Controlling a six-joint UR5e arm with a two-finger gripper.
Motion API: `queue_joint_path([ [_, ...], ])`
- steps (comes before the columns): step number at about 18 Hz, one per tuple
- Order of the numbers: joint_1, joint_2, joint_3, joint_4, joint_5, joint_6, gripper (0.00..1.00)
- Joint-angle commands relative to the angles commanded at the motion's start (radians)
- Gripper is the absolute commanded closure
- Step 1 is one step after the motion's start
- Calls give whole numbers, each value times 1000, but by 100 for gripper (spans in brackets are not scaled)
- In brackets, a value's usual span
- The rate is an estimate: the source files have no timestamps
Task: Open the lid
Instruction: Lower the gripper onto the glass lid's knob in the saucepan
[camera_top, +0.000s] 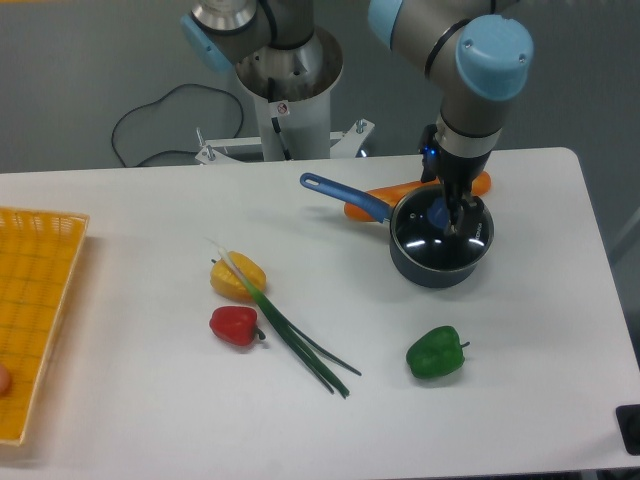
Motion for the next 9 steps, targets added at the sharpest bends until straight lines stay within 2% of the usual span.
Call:
queue_joint_path([
  [9,-14,2,-12,5,48,-3,0],
])
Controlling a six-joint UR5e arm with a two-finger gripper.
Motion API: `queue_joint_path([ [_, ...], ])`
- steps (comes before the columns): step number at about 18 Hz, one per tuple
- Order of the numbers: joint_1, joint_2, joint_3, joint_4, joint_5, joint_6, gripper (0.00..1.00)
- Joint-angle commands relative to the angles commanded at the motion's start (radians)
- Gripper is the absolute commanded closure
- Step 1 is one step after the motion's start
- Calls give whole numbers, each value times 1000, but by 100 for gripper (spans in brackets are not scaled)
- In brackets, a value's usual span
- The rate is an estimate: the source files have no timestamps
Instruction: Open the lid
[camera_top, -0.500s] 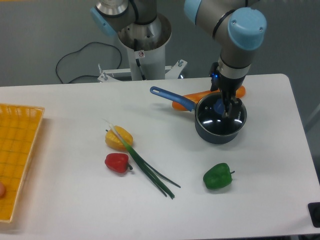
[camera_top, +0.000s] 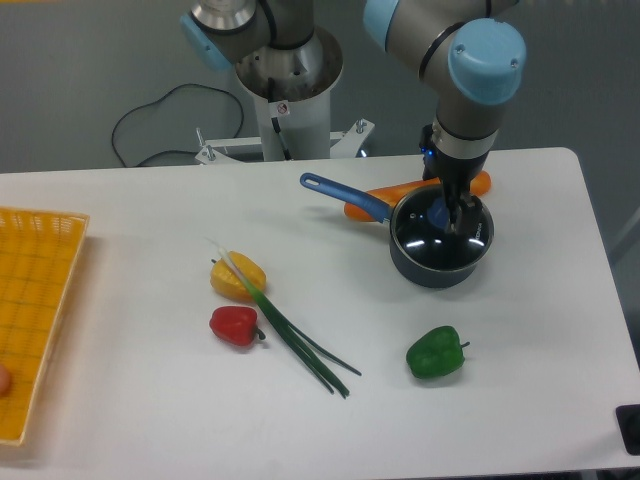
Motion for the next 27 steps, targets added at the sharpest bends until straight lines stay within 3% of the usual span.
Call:
queue_joint_path([
  [14,23,2,-34,5,45,-26,0],
  [22,44,-26,-35,8,46,77,0],
  [27,52,-75,-35,92,46,219,0],
])
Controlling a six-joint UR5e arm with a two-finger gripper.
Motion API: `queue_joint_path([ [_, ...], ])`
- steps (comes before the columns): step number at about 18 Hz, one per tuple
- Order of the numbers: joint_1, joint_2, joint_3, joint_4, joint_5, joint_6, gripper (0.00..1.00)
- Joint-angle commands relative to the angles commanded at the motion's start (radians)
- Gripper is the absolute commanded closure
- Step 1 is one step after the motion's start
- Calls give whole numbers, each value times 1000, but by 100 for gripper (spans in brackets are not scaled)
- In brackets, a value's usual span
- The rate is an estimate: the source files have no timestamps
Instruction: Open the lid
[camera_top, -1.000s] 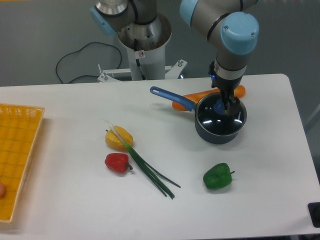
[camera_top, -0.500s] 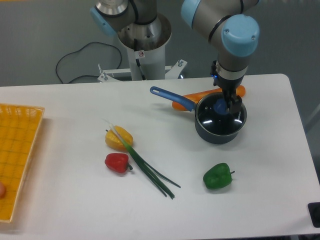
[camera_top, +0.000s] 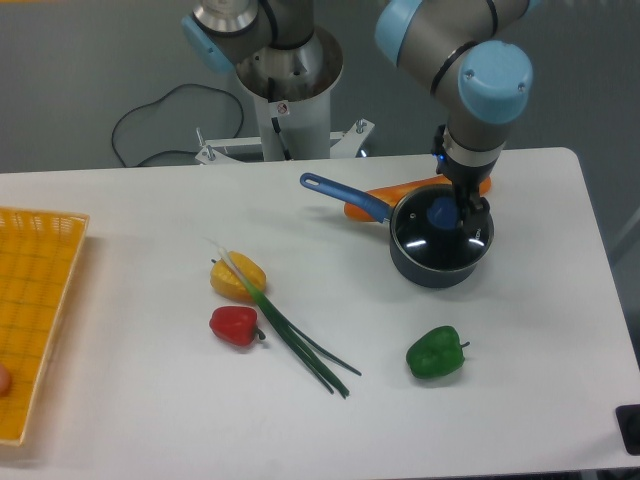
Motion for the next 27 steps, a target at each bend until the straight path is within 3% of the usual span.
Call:
queue_joint_path([
  [7,-2,-22,2,52,0,112,0],
  [15,-8,-65,17,60,-9,244,0],
  [22,-23,-57,-8,42,-8,312,0],
  [27,-9,-39,-21,-17,3,378,0],
])
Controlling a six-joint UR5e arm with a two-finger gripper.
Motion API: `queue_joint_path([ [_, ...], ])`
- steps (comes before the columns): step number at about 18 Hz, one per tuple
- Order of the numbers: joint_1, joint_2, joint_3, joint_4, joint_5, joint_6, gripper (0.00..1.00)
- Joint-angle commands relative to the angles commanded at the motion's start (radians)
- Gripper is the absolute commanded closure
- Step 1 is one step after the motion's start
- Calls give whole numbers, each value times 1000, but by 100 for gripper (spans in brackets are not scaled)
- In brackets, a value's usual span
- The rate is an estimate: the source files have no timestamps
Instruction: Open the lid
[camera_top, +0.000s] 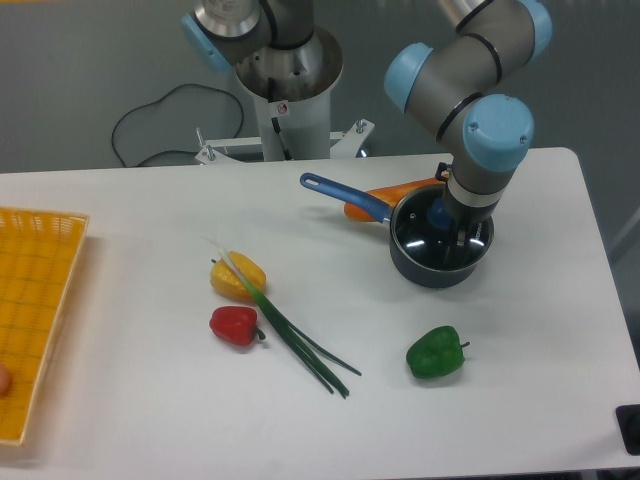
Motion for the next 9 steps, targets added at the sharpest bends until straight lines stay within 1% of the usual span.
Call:
queue_joint_path([
  [2,20,11,-5,-8,0,29,0],
  [5,31,11,-32,-3,-6,40,0],
  [9,26,11,-40,3,-11,31,0],
])
